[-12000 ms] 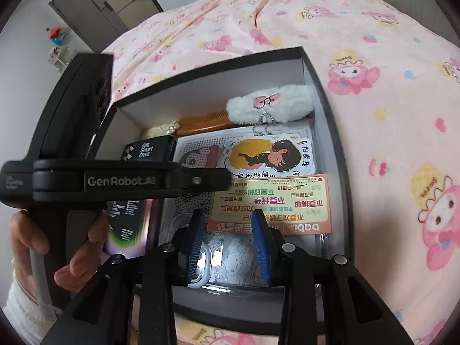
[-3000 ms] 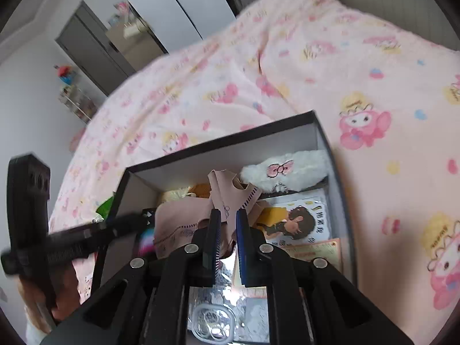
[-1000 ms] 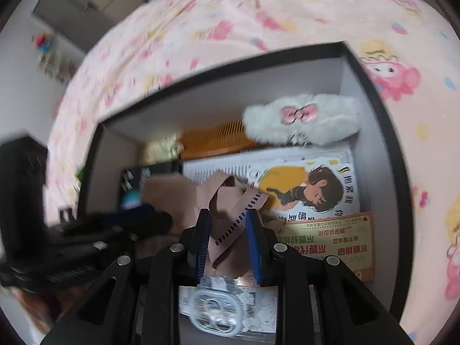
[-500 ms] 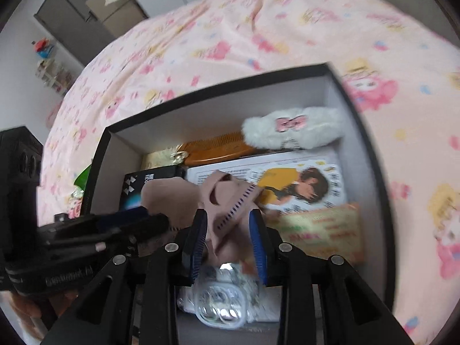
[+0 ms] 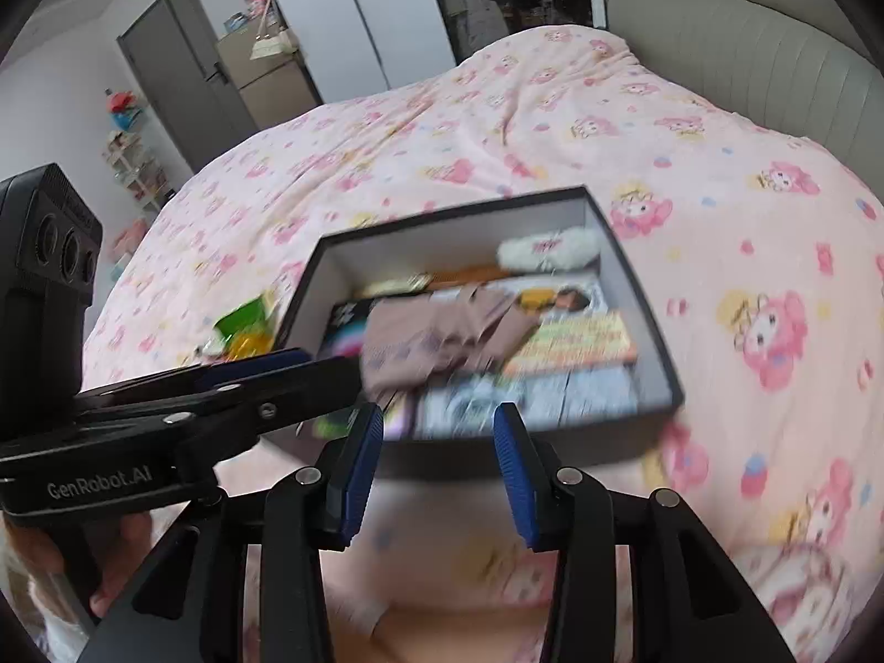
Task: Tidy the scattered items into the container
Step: 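Withdraw the right gripper from the box toward the remaining items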
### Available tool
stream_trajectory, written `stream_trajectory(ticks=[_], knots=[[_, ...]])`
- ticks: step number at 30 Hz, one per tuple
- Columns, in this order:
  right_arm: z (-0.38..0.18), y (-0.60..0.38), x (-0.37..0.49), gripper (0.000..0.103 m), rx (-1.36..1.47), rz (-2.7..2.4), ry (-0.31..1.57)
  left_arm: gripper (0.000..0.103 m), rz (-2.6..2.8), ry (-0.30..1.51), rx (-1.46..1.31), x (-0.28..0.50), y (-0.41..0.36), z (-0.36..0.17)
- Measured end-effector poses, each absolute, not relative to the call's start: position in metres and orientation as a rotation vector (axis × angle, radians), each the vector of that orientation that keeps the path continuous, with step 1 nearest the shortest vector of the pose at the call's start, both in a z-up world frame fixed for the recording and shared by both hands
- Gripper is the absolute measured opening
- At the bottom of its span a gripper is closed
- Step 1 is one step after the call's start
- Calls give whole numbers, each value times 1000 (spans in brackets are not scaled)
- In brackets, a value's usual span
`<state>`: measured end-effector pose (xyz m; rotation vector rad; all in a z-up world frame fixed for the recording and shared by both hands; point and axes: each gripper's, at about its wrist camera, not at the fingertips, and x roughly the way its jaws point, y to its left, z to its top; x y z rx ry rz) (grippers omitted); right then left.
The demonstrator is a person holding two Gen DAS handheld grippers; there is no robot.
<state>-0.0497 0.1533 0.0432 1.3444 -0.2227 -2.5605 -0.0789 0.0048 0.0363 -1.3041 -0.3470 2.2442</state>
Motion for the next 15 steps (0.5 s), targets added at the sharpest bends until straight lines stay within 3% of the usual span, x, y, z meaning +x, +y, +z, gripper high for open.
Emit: stream_trajectory(ticks=[5,15], knots=[[58,134,-17,38,1278,-2616,-72,50,2315,-353,-1278,-39,-9,56],[72,85,5,38,1146,-2573,-16,50,2472,-401,-1269,8,-74,65]])
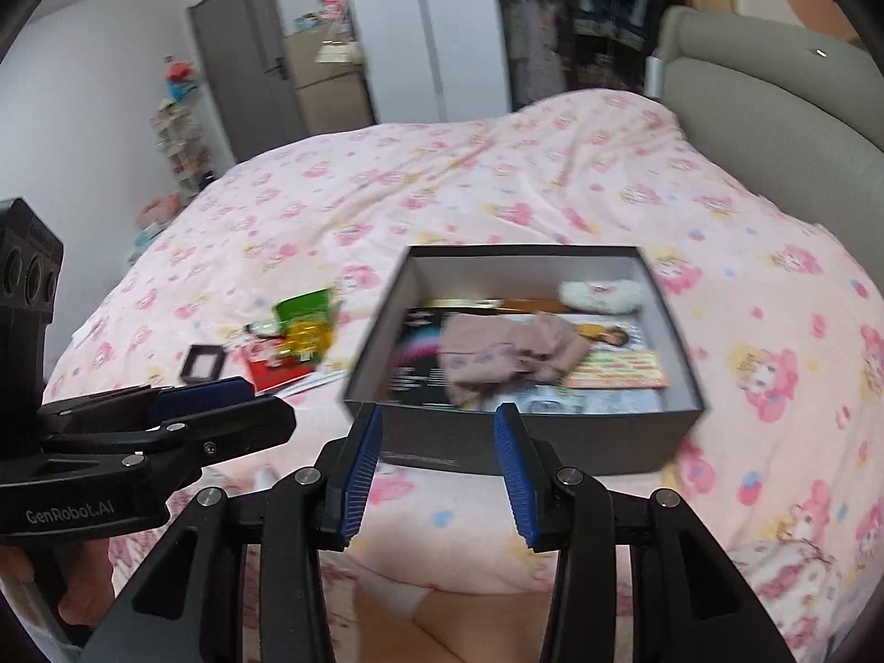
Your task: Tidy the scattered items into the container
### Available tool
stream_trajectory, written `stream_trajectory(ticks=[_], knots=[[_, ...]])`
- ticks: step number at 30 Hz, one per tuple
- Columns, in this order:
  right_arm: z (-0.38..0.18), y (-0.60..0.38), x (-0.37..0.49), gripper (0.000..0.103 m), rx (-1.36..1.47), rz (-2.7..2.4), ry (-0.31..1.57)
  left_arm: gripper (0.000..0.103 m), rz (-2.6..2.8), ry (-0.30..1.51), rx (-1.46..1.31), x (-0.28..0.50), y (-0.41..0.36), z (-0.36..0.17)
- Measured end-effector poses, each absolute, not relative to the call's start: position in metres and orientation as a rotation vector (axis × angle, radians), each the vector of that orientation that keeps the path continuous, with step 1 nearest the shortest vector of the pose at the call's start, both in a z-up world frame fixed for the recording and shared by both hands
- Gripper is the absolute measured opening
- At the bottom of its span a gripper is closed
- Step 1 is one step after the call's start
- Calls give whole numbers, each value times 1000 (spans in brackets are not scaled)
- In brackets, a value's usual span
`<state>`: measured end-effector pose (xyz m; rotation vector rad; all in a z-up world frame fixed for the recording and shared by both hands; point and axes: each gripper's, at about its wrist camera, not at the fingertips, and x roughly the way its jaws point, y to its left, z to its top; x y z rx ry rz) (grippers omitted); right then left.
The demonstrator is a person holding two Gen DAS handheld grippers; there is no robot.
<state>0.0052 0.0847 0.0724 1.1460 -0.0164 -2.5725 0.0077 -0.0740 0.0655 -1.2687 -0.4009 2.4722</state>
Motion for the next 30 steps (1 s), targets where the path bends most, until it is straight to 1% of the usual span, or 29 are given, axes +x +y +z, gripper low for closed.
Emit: stream_trajectory(ticks=[2,5,7,12,16,19,25,28,30], knots=[[63,64,7,38,1168,-2519,10,50,2473,-455,-1287,15,-90,58],[54,30,9,38,1181,-2415,40,50,2435,-613,-1282,26,-124,46],[51,7,7,38,1177,-2361,53,50,2483,-654,-1288,31,-148,41],[44,-42,-23,38,1188,-2253,62,50,2582,-853,-1289,42,-223,26],[20,-76,-60,38,1294,-2158,80,50,2566,-993,-1353,41,-277,-13],[-10,-102,-90,38,1415,-2035,79,50,2449,-1177,-1414,34,-314,-56],[-70,-122,-132,38,1638,-1909,-21,50,2328,-1341,-1472,21,-341,-110],[-92,-130,-145,38,1714,-1843,-95,50,2296,-1373,-1501,12,-344,-128],[-100,-136,-150,38,1728,-1821,-100,50,2279,-1395,-1514,5,-345,-137]])
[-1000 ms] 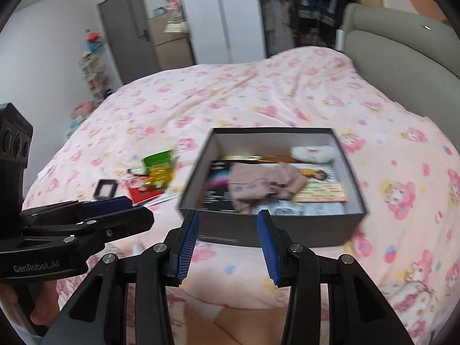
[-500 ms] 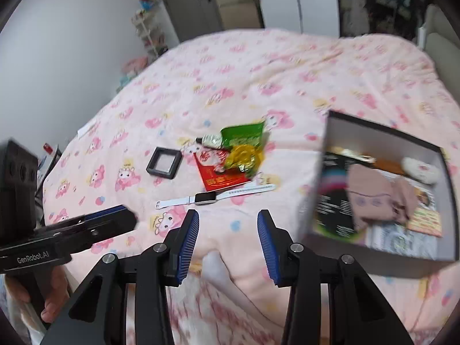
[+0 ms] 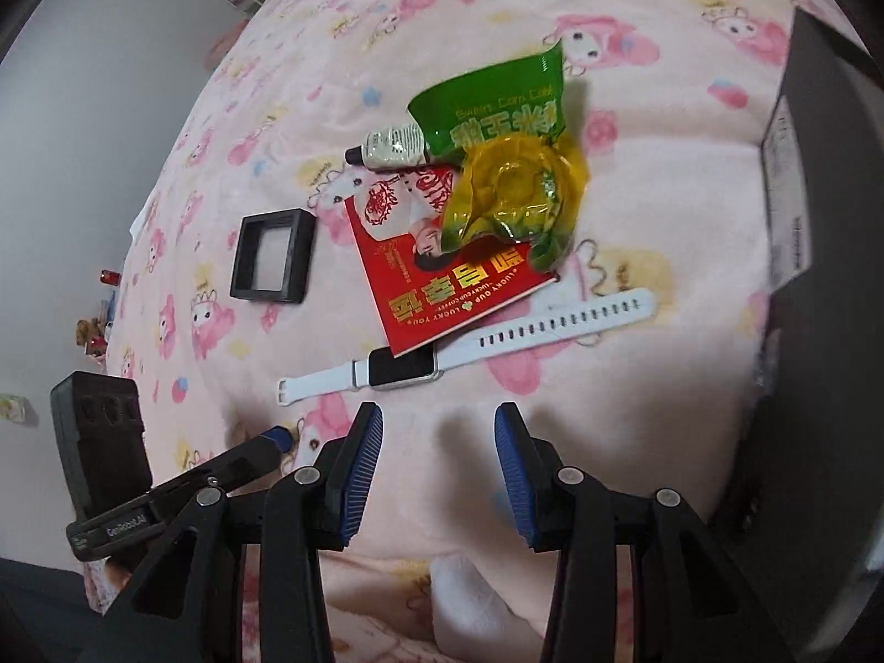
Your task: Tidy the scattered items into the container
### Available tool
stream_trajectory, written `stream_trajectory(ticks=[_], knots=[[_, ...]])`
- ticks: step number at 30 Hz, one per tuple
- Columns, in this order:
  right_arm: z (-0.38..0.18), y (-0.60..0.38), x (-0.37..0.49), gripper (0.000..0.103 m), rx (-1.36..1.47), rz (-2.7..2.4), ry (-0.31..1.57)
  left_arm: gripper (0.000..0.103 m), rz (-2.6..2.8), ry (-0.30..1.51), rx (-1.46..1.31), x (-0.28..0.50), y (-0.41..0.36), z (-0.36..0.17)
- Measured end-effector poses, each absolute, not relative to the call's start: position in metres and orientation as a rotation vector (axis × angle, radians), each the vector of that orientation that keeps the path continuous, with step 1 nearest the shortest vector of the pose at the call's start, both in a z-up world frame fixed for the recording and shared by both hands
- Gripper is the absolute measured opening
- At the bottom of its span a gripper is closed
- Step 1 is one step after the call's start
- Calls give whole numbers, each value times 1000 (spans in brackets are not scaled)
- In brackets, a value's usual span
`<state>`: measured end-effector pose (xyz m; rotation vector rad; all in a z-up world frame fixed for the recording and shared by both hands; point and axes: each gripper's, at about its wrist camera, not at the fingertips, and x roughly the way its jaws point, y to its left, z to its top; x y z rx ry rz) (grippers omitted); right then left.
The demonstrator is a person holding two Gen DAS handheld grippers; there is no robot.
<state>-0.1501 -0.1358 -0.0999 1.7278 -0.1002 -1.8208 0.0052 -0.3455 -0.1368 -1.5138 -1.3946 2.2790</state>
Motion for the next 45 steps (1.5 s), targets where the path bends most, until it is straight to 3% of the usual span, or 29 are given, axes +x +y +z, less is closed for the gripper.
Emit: stream_trajectory(ticks=[6,16,17,19,23,25,26,28,32,39,42,45], knots=[[-127,-143,-161,38,1803,-1806,-107,50,2326,-1508,-1496,-2,-361,-150],[-143,-129,-188,38,1844,-1821,-306,51,2323,-1696,-1378,-9,-377,-171],[-147,-127,-191,39,1843,-1825,-345,50,2335,-1682,-1393,-11,-377,-172],[-159,-131,-198,40,1855,-1819,-381,37,2419,-1535,-1498,-21,-370,-168],[-162,-136,-200,43,1801,-1822,-408,34,2450,-1508,-1505,-28,-369,-168],[-158,-137,-199,39,1749,-1840,-404,24,2470,-1512,-1468,-28,-371,-165],[-155,-137,-198,29,1728,-1855,-398,21,2482,-1501,-1450,-27,-371,-163],[-147,-136,-197,22,1682,-1875,-390,7,2493,-1483,-1413,-25,-369,-157],[-133,-132,-192,15,1601,-1895,-384,4,2561,-1388,-1386,-19,-362,-141],[-112,-133,-182,13,1517,-1923,-323,4,2545,-1392,-1385,-21,-365,-141],[-100,-130,-175,13,1471,-1941,-282,16,2451,-1455,-1431,-31,-369,-161],[-92,-128,-170,12,1445,-1959,-235,5,2455,-1433,-1484,-35,-366,-165]])
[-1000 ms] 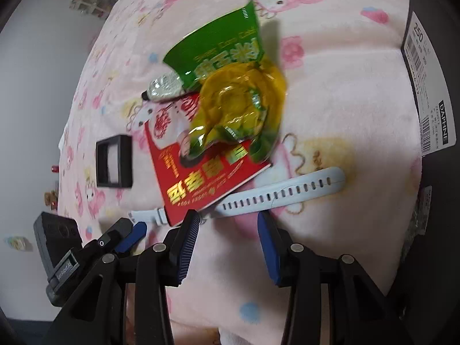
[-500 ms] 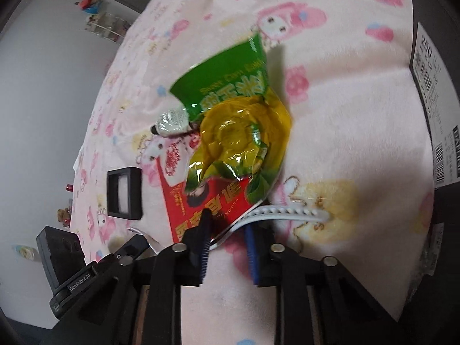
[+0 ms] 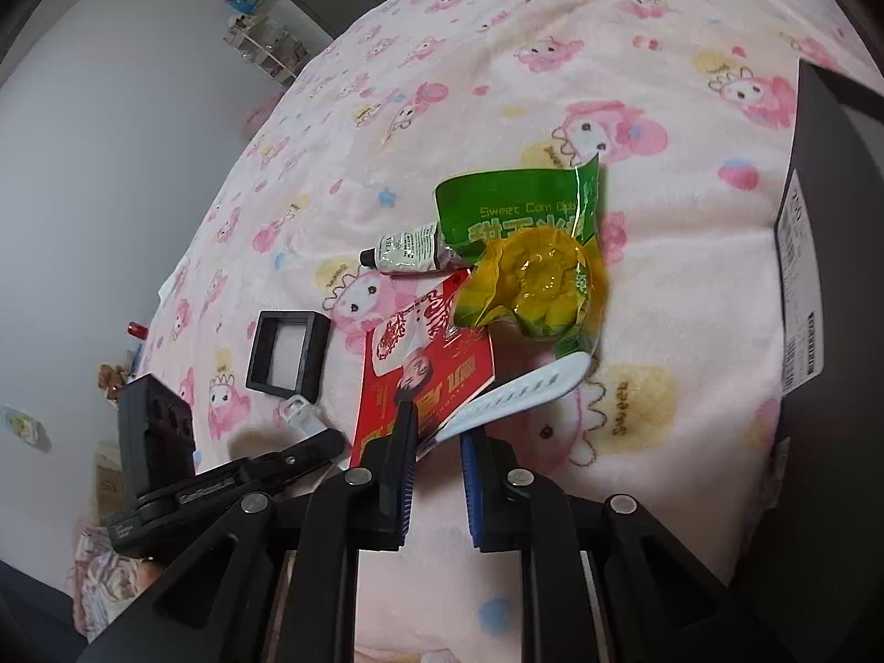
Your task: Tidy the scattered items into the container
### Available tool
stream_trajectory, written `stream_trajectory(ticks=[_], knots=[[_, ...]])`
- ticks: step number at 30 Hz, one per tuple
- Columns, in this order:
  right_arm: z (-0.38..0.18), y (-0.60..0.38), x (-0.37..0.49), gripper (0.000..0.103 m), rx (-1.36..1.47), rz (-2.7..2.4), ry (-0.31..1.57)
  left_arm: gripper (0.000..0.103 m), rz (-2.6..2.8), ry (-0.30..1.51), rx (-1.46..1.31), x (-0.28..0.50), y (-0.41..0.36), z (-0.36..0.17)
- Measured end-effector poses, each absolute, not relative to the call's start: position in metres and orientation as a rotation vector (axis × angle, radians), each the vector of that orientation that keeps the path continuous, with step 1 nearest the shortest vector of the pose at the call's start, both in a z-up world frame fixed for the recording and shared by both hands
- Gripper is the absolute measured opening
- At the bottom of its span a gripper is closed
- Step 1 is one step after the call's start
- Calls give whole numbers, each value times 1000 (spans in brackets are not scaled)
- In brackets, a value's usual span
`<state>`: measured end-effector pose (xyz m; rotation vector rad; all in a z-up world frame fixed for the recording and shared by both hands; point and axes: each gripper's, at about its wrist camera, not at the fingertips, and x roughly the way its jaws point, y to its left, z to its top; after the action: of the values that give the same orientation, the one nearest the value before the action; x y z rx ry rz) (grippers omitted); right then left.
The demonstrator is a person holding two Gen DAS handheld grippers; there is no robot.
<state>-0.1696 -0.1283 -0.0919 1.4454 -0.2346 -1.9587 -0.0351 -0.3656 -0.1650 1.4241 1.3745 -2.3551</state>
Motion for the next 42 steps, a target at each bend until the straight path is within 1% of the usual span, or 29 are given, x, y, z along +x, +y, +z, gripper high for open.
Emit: stream_trajectory(ticks=[1,4,8,10,11,13,14,17,19,22,26,31,33,38,39,42], knots=[[-88,-126,-167,12,1435,-1963,-229,3,-2385,1347,1410,-34,-362,-157],[-72,-115,-158,9,1391,-1986,-232,1,-2502,1231,1363,-30,-346,-120],[-47,-93,-144,9,1327,-1992,-295,1,-2648,896,1332,-31,-313,-66],[-38,-81,-138,9,1320,-1999,-319,1,-2686,774,1344,-34,-301,-50],[-34,-75,-135,9,1319,-2005,-321,1,-2699,685,1358,-36,-291,-43],[-31,-63,-130,10,1348,-2005,-330,1,-2717,598,1404,-41,-278,-34],[-30,-58,-128,12,1361,-2007,-335,1,-2725,572,1423,-42,-272,-30],[-27,-40,-120,12,1426,-2032,-296,1,-2774,565,1448,-46,-256,-4],[-21,-26,-114,14,1433,-2072,-271,1,-2798,517,1407,-47,-245,17],[-11,-4,-105,20,1430,-2078,-306,1,-2789,505,1312,-45,-241,47],[4,24,-92,21,1398,-2102,-344,1,-2818,518,1247,-41,-237,76],[32,72,-86,21,1311,-2192,-400,1,-2937,444,1264,-55,-187,106],[40,89,-88,21,1280,-2233,-401,1,-2965,401,1278,-69,-161,107],[45,148,-102,21,1271,-2366,-371,1,-3042,418,1453,-123,-75,84],[43,159,-106,21,1278,-2382,-360,1,-3048,401,1491,-133,-58,78],[33,185,-122,21,1308,-2413,-327,1,-3040,261,1637,-168,5,52]])
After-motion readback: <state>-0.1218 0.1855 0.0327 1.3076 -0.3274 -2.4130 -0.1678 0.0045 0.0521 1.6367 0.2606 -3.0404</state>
